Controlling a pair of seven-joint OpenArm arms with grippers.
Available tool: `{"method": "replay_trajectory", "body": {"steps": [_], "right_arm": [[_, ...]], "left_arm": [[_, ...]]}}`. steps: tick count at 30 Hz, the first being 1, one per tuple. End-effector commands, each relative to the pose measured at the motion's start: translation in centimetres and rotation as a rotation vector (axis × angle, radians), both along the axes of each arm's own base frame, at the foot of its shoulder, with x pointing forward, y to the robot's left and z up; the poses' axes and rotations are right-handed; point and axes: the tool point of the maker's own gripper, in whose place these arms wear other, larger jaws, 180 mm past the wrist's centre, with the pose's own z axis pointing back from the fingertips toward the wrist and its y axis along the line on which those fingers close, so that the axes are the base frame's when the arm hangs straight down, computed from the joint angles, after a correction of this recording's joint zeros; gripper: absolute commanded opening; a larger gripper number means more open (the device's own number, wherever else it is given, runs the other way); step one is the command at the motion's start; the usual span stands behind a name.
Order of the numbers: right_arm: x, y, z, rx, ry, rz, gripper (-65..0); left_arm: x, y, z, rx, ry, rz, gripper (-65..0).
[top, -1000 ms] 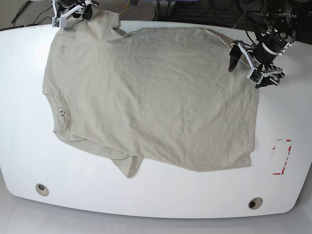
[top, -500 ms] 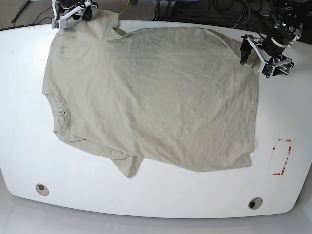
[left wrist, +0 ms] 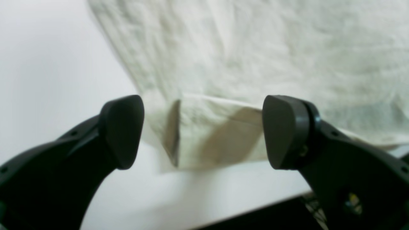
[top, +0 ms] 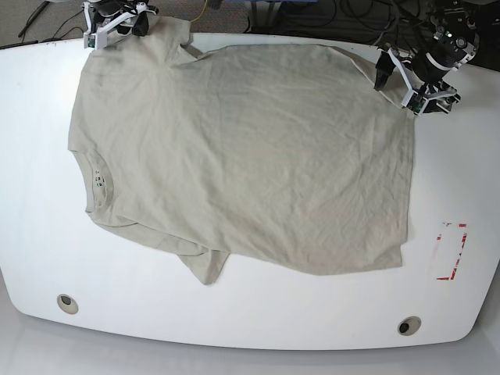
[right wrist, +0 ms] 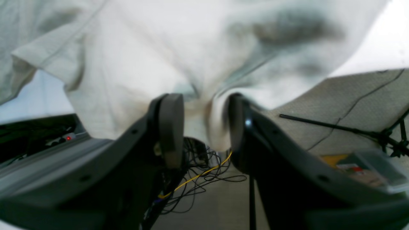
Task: Layout the t-shirt on the table in an organized manner, then fold the t-shirt properly
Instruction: 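Reposition the left gripper along the shirt edge and regrasp it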
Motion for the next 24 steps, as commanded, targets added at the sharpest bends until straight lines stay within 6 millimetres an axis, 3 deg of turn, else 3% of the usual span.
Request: {"method": "replay_trajectory", "body": {"steps": [1, 17, 20, 24], "right_arm": [[0.2, -0.3, 0.5, -0.013, -0.020, 0.006, -41.7], [0.2, -0.3, 0.5, -0.013, -0.020, 0.006, -41.7], [0.2, -0.3, 0.5, -0.013, -0.020, 0.006, -41.7], [0.1, -0.4, 0.6, -0.014, -0.020, 0.005, -41.7]], "left_arm": [[0.5, 0.1, 0.8, 0.000, -0.030, -0.005, -11.4], [-0.5, 0.2, 0.3, 0.004, -0.004, -0.006, -11.9], [-0.8, 0.2, 0.2, 0.004, 0.003, -0.006, -16.5], [-0.8, 0.2, 0.2, 0.004, 0.005, -0.006, -30.1]]}}
